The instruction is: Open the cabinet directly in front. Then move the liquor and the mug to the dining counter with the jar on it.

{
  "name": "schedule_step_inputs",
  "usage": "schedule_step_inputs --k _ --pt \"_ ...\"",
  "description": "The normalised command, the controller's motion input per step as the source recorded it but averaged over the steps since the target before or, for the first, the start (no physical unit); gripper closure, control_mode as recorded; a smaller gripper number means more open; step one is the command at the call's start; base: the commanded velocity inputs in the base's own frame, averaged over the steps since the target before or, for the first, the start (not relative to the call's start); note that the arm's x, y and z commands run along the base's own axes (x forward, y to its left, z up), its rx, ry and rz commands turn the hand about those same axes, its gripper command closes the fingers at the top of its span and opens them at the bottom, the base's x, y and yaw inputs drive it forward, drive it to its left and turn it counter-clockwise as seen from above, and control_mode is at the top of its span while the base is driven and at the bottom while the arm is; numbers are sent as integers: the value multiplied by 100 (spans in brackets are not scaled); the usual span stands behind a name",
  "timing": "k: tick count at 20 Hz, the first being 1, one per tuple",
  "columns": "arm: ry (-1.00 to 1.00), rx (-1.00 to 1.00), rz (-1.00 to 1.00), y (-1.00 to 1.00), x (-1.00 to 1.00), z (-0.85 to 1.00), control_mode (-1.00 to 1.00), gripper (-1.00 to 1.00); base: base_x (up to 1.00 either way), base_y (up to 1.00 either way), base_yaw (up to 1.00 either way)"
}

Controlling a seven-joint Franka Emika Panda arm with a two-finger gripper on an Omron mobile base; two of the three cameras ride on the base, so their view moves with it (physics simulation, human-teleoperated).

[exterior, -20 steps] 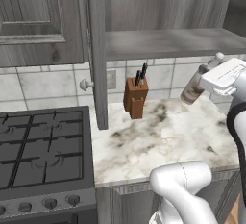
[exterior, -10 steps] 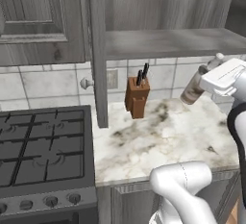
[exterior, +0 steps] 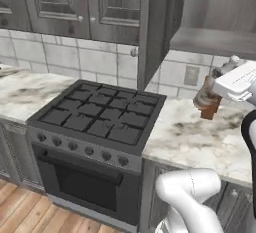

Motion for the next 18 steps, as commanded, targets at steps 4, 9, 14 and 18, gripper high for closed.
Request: schedule_step_inputs --k 4,9,14,18 --pt "0 0 0 0 0 0 100 100 -5 0 96" --pt "0 0 0 0 0 0 100 100 -8 0 95" --pt "0 0 0 0 0 0 100 100 -9 0 94" --pt "0 0 0 0 0 0 100 100 -10 3 94"
